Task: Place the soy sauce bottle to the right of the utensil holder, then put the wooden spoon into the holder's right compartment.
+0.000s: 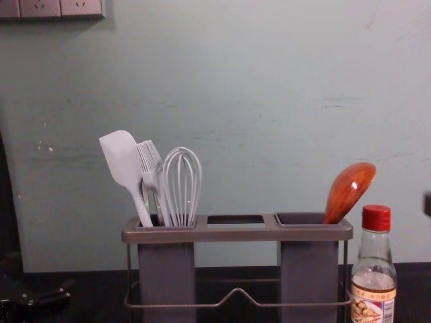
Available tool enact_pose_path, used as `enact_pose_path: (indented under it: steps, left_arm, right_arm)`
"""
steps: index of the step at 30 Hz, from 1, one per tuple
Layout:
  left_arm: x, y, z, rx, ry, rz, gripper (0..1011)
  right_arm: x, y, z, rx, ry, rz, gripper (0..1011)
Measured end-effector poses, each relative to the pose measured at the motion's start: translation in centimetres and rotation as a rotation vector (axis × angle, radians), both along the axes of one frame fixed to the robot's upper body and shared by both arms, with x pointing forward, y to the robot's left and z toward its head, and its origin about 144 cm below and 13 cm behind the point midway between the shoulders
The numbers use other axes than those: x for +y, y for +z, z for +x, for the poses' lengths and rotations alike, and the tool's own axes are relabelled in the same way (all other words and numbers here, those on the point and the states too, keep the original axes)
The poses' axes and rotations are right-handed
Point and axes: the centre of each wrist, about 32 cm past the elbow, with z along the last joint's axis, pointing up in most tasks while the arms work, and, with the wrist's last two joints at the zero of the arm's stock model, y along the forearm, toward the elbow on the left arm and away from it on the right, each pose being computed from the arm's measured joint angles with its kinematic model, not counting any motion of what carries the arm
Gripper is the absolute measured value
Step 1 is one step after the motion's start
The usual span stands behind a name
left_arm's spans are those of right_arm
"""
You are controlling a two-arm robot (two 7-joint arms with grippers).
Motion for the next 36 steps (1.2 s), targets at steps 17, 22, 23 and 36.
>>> enact_pose_path:
  steps: [17,22,23,36]
  left_arm:
    - [0.0,0.0,0.0,0.0,0.0,0.0,1005]
    - [0.0,0.0,0.0,0.0,0.0,0.0,1005]
    - [0.0,0.0,0.0,0.0,0.0,0.0,1005]
    - [0.0,0.0,0.0,0.0,0.0,0.0,1005]
  right_arm:
    - [-3.1,-3.0,3.3,0.164,-0.141,-0.096,1003]
    - [-3.9,-2.9,5.1,0.174,-0.116,-0.125,1003]
    - [-4.1,-2.7,5.8,0.177,-0.105,-0.139,1003]
    - [-4.0,-1.1,10.5,0.176,-0.034,-0.266,1003]
